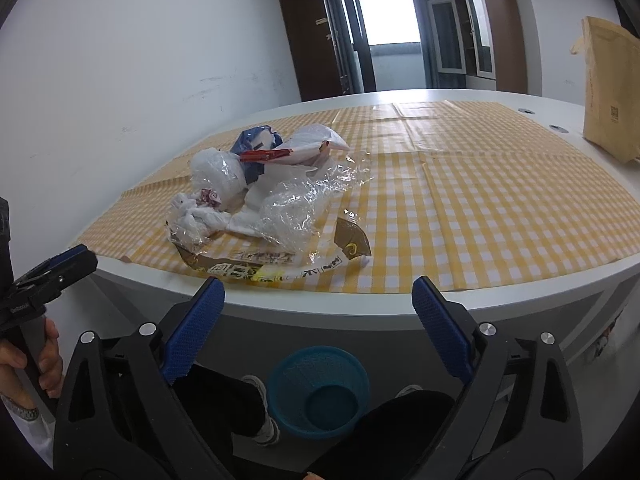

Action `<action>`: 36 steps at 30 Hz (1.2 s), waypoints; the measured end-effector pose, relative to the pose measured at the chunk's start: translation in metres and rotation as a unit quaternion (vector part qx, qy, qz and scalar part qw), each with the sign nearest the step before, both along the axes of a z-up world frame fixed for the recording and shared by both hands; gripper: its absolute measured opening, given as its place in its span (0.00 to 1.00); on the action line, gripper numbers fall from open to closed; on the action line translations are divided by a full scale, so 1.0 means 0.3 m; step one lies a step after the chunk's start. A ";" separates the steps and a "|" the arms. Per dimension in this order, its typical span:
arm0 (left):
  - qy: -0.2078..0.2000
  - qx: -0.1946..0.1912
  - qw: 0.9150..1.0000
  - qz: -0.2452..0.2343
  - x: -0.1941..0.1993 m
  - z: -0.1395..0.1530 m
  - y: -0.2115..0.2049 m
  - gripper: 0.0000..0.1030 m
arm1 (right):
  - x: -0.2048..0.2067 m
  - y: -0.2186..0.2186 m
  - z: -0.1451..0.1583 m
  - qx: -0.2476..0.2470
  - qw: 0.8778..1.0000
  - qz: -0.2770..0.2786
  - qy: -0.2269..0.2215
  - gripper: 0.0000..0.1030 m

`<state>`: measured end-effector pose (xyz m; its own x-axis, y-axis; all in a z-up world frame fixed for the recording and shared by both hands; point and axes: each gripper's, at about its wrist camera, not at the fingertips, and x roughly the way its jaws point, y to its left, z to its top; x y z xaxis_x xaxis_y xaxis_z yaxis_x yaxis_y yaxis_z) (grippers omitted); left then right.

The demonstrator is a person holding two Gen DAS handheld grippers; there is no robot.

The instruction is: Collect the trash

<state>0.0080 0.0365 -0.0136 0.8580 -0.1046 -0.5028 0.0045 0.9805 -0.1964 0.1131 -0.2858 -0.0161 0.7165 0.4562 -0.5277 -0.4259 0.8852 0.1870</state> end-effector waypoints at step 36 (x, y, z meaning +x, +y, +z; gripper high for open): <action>0.027 0.033 0.998 0.042 0.285 -0.031 -0.015 0.95 | 0.191 0.005 -0.091 -0.015 0.999 -0.020 0.048 0.79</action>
<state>0.0935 0.0320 -0.0228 0.8335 0.0014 -0.5525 -0.0872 0.9878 -0.1291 0.1704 -0.2843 -0.0435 0.6790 0.4109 -0.6084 -0.3717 0.9071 0.1977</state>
